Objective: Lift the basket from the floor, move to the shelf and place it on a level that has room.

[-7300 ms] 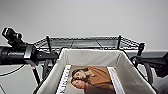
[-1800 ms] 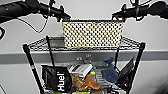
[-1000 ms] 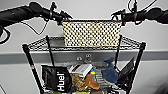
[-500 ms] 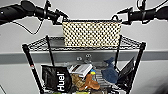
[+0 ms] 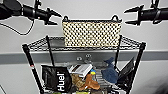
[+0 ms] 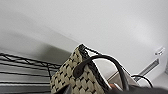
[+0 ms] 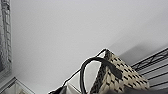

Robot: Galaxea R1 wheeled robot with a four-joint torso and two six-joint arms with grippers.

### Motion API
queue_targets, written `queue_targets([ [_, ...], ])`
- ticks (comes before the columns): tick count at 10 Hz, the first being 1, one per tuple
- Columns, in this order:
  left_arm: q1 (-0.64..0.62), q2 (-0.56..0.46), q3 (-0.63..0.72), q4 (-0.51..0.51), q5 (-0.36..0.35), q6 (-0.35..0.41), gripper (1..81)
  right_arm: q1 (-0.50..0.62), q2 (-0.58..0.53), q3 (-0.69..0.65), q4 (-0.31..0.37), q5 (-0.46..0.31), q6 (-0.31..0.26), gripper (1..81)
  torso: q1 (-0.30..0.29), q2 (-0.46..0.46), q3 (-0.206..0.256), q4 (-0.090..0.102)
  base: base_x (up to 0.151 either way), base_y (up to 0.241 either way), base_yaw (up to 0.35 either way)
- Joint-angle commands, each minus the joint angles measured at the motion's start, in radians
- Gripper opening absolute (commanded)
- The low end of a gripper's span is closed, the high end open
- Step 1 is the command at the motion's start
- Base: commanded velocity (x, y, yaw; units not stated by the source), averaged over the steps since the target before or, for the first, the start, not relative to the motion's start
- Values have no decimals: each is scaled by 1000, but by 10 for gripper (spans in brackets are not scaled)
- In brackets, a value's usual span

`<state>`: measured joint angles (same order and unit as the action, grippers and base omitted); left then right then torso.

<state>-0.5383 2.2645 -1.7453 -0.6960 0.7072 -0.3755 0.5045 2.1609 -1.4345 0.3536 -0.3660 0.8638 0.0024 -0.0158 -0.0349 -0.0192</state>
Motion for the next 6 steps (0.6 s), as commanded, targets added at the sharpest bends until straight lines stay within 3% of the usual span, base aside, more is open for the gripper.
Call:
queue_targets([
  [1, -186, -158, 151, -7, 0, -3, 811, 160, -125, 120, 18, 7, 3, 811, 0, 0, 0, 0, 0, 0, 0],
  [4, -186, -331, 263, 10, 29, -3, 811, 169, -255, 227, 19, -11, 4, 811, 0, 0, 0, 0, 0, 0, 0],
  [6, -186, -425, 297, 44, 63, -3, 811, 166, -333, 261, 18, -65, 3, 811, -1, 0, 0, 0, 0, 0, 0],
])
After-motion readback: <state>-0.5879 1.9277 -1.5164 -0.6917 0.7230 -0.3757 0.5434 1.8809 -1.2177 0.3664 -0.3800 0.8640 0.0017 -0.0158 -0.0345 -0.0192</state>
